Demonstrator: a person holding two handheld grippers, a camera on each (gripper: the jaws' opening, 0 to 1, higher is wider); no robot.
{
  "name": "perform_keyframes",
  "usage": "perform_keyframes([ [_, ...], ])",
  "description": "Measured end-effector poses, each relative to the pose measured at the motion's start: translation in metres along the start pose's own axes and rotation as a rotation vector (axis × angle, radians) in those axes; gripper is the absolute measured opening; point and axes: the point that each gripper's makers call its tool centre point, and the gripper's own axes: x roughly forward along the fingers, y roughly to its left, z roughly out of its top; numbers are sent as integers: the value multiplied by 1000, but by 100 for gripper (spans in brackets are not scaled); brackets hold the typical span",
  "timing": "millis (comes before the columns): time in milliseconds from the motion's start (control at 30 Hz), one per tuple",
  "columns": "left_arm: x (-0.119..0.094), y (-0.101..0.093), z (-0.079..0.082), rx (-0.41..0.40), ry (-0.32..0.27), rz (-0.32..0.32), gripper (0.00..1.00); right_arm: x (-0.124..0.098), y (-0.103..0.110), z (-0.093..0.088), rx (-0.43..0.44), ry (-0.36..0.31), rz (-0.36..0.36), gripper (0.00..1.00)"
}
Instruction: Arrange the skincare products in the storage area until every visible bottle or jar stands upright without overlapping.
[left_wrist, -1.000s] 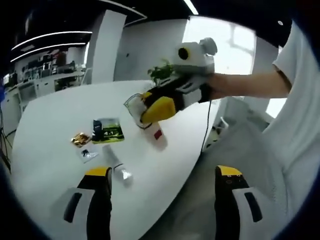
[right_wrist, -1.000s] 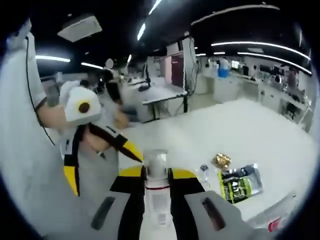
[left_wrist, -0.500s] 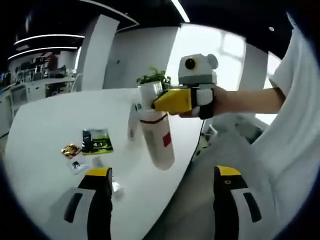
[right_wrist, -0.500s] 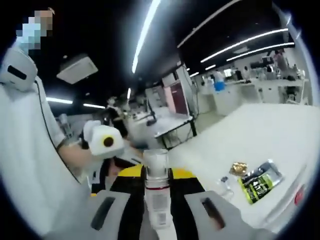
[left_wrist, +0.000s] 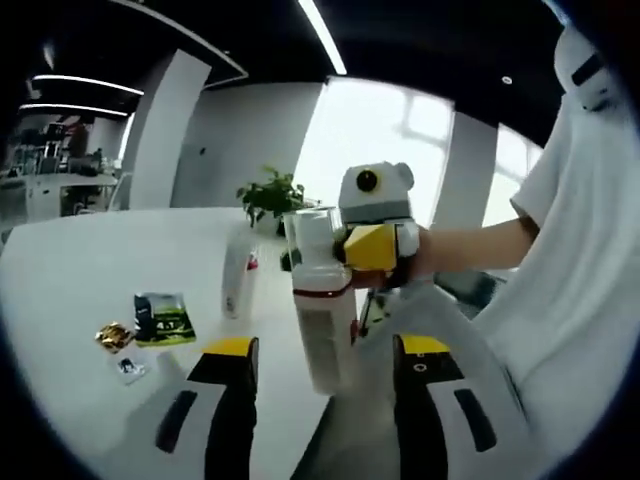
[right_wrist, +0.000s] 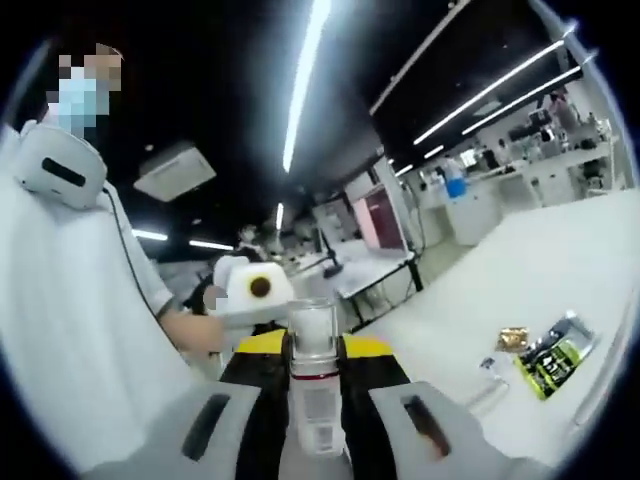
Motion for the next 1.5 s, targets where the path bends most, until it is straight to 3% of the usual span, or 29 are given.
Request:
perform_keyframes([
  [167,3,-9,2,1,-18,-48,32,-4,4,1,5,-18,1,18],
  [633,14,-23,6,30,-19,-121,19,-14,14,2,14,-51,-26,18],
  [967,22,-21,4,95,29,-112,19,-17,12,-1,-26,-25,-59,19],
  [1300,43,-15,4,170,68,-102,19,-37,3,0,-98,-5,-121,21],
  [1500,60,-13,5,199,83,-95,19,-54,-11,-4,-154,65,-168,23],
])
